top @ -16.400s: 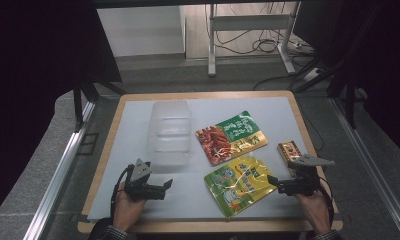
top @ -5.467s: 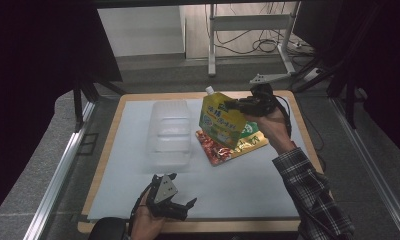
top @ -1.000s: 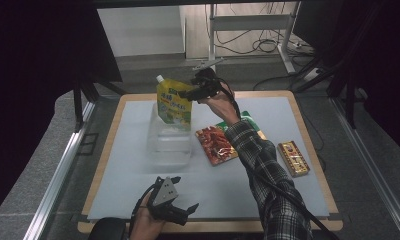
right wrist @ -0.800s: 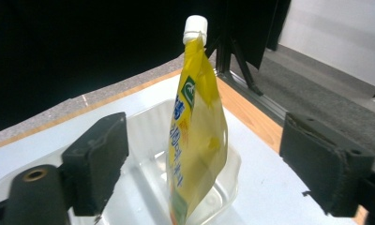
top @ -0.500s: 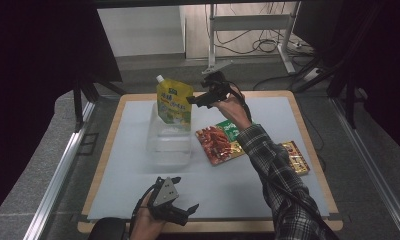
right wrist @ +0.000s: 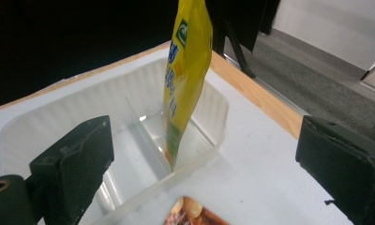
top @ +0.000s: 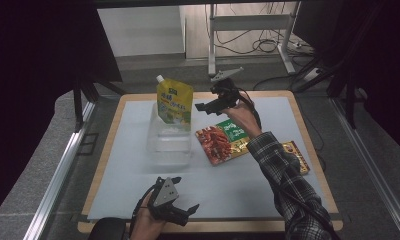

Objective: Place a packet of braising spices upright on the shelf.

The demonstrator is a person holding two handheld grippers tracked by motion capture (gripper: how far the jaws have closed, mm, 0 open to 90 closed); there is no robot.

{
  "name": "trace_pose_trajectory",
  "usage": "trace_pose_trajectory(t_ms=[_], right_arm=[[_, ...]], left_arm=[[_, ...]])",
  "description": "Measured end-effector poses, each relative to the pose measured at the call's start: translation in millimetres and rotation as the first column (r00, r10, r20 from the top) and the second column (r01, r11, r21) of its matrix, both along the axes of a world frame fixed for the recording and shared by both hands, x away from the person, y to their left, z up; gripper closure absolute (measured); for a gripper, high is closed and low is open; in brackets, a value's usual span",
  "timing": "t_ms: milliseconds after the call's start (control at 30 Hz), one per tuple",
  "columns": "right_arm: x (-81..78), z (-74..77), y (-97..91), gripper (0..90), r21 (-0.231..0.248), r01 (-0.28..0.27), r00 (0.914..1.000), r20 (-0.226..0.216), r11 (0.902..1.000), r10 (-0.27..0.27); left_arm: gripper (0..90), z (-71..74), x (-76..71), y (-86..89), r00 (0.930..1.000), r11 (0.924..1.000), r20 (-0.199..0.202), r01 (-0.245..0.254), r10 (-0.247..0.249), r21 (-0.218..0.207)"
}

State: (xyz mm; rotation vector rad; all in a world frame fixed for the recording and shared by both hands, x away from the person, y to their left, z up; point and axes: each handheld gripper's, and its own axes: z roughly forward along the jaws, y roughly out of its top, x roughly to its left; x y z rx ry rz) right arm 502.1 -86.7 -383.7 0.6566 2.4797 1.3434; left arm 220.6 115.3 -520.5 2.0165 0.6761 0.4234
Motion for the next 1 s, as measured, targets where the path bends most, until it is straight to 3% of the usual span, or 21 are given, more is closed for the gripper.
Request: trace_pose_trajectory(t_ms=[567, 1000], right_arm=[[-28.5, -15.0, -25.0, 3.6, -0.004, -0.004, 0.9999, -0.015, 1.0000, 0.004], [-47.1, -32.0, -49.6, 3.6, 0.018, 0.045, 0.9988, -0.022, 0.9988, -0.045]], left_arm=[[0.2, -0.7, -0.2, -1.6, 1.0000, 1.0000, 0.002, 0.003, -0.003, 0.009], [0.0, -1.8, -0.9, -4.7, 0.9998, 0.9995, 0.013, 0.013, -0.014, 0.030]])
